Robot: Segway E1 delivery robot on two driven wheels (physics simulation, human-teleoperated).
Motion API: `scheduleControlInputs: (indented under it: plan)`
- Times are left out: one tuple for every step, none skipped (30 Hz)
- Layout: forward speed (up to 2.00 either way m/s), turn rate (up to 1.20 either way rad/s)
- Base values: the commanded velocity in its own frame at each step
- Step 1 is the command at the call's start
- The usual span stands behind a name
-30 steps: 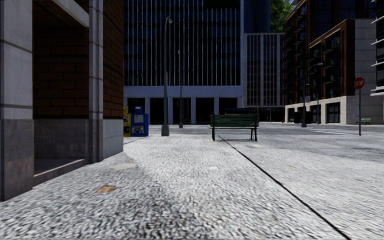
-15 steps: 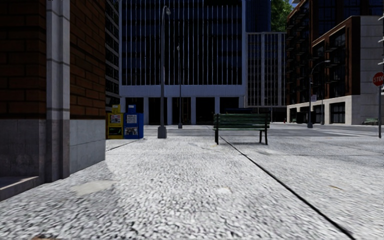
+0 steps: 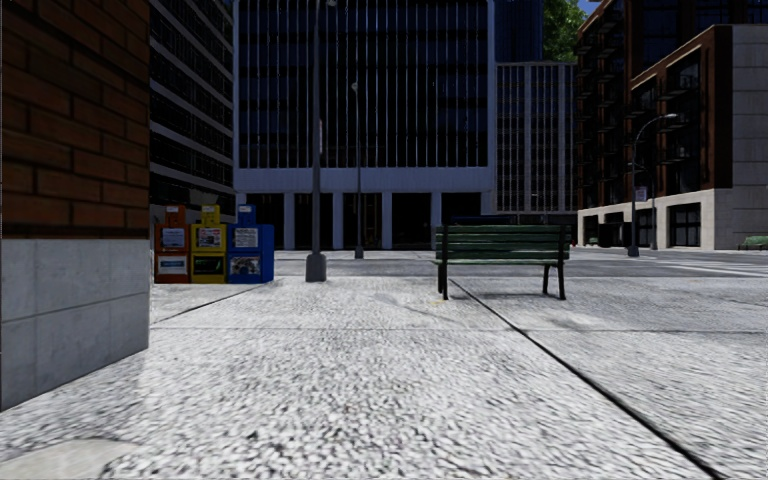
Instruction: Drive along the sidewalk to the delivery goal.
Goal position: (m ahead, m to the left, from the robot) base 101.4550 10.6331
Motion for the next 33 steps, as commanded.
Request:
scheduleControlInputs:
  plan:
    - [2.0,0.0]
    - [2.0,0.0]
    - [2.0,0.0]
    - [2.0,0.0]
    - [2.0,0.0]
    - [2.0,0.0]
    - [2.0,0.0]
    - [2.0,0.1]
    - [2.0,0.18]
    - [2.0,0.21]
    - [2.0,0.21]
    - [2.0,0.24]
    - [2.0,0.26]
    - [2.0,0.29]
    - [2.0,0.34]
    - [2.0,0.34]
    - [2.0,0.37]
    - [2.0,0.41]
    - [2.0,0.43]
    - [2.0,0.45]
    - [2.0,0.47]
    - [2.0,0.48]
    - [2.0,0.48]
    - [2.0,0.48]
    - [2.0,0.48]
    - [2.0,0.49]
    - [2.0,0.54]
    - [2.0,0.54]
    - [2.0,0.57]
    - [2.0,0.57]
    - [2.0,0.58]
    - [2.0,0.58]
    - [2.0,0.59]
